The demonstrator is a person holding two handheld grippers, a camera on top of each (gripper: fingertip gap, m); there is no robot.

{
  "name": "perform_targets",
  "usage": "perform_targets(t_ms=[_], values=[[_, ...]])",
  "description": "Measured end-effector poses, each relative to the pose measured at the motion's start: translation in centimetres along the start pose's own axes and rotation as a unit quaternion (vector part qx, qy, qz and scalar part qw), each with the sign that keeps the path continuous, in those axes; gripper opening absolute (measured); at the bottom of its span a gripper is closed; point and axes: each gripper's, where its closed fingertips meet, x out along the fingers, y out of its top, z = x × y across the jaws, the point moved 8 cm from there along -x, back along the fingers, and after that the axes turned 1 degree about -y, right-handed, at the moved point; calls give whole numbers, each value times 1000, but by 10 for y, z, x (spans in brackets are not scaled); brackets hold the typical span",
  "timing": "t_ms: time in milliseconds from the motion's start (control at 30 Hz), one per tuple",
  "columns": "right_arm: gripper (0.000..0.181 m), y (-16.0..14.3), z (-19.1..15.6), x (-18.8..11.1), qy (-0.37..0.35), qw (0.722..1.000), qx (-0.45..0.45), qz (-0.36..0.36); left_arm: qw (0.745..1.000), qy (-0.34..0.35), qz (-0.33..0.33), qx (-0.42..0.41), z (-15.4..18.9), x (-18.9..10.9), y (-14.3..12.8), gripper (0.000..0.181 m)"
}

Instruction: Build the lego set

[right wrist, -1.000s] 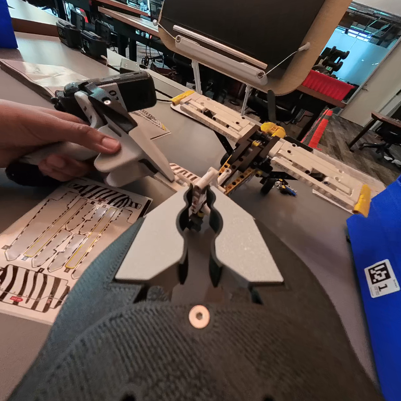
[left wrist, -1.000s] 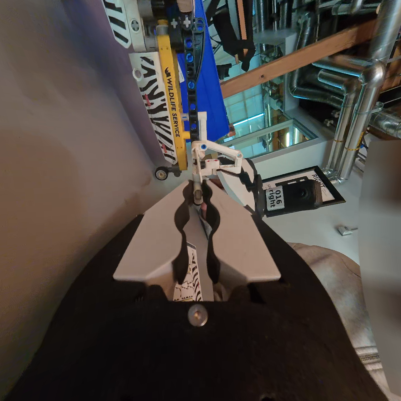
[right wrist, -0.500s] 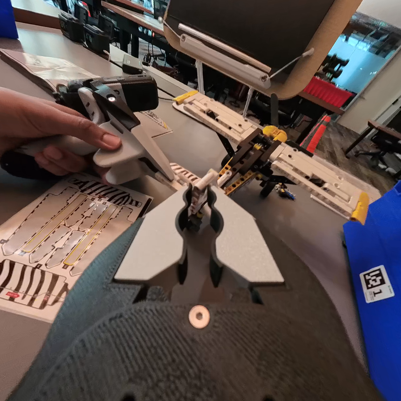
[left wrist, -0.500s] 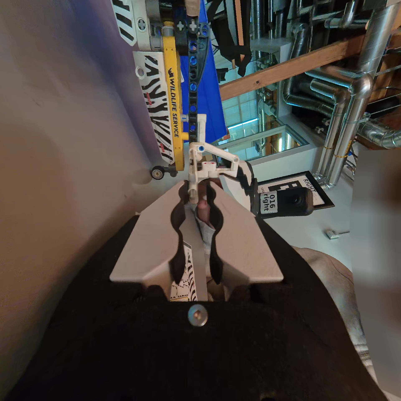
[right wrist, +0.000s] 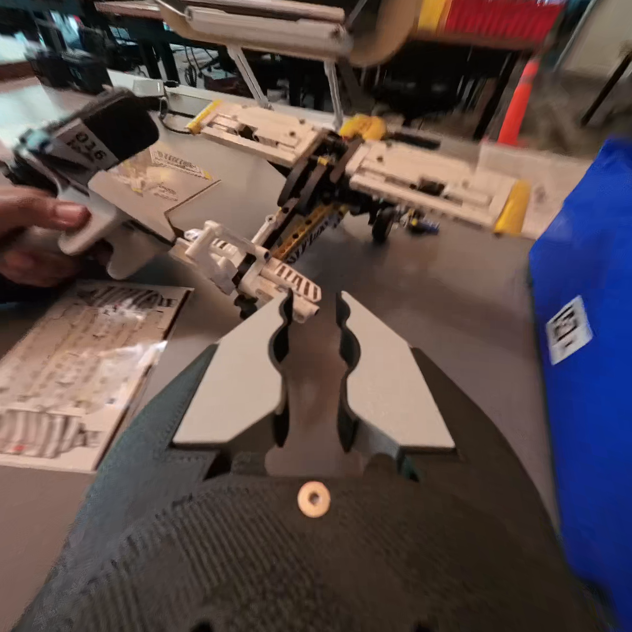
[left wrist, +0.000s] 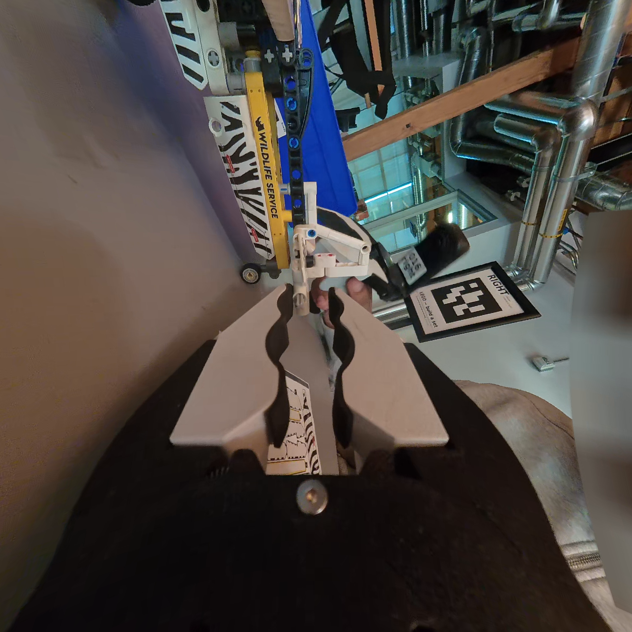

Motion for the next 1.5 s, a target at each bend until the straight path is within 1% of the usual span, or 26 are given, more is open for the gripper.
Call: perform_targets(t_ms=[33, 100, 133, 167, 200, 233, 333, 400, 500, 700, 833, 933, 967, 1033, 1067, 1100, 1133, 1167, 1233, 1333, 1500], values=[[33, -2, 4, 1, 25, 998, 57, -13, 1000, 2, -2, 2, 0, 1, 0, 20], [48, -8, 16, 3, 89, 979, 179, -35, 1000, 7, -6, 6, 0, 2, 0, 15], [56, -13, 23, 5, 121, 964, 232, -49, 1000, 15, -10, 7, -1, 3, 0, 9], [62, -17, 27, 9, 161, 945, 277, -66, 1000, 20, -14, 11, -1, 3, 0, 8], [65, -21, 29, 12, 207, 923, 315, -78, 1000, 22, -17, 14, -1, 3, 0, 8], [65, -23, 30, 15, 226, 911, 333, -85, 999, 22, -18, 13, -1, 4, -1, 7], [54, -22, 30, 21, 241, 906, 337, -89, 1000, 23, -17, 11, -1, 3, 0, 7], [40, -21, 27, 24, 245, 908, 325, -100, 999, 30, -17, 12, -2, 3, 0, 6], [27, -20, 23, 23, 246, 913, 309, -99, 999, 40, -19, 20, -2, 3, 0, 6], [24, -20, 23, 23, 256, 910, 311, -99, 999, 40, -13, 19, -2, 1, 1, 6], [20, -18, 24, 19, 277, 903, 319, -80, 999, 26, -12, 19, -1, 0, 1, 6], [21, -19, 23, 19, 281, 900, 325, -80, 999, 26, -12, 19, -1, 0, 1, 6], [25, -19, 23, 19, 280, 898, 330, -81, 999, 31, -16, 23, -1, 0, 1, 6], [48, -20, 23, 21, 288, 887, 352, -79, 999, 33, -21, 28, 0, 0, 0, 6], [50, -21, 22, 23, 288, 883, 361, -82, 999, 31, -24, 28, 0, -1, 0, 6], [45, -22, 20, 24, 288, 883, 359, -92, 999, 29, -27, 25, 0, -1, -1, 6], [33, -22, 18, 25, 284, 888, 348, -102, 999, 32, -29, 23, -1, -2, -1, 6], [29, -21, 15, 25, 281, 892, 338, -102, 999, 33, -29, 25, -1, -3, -1, 6], [27, -20, 12, 25, 283, 892, 338, -99, 999, 35, -30, 28, -1, -5, -1, 6], [25, -22, 12, 25, 297, 881, 353, -99, 999, 33, -31, 25, -1, -6, -1, 6], [23, -22, 11, 24, 294, 888, 338, -105, 998, 38, -33, 25, -2, -6, -1, 6]])
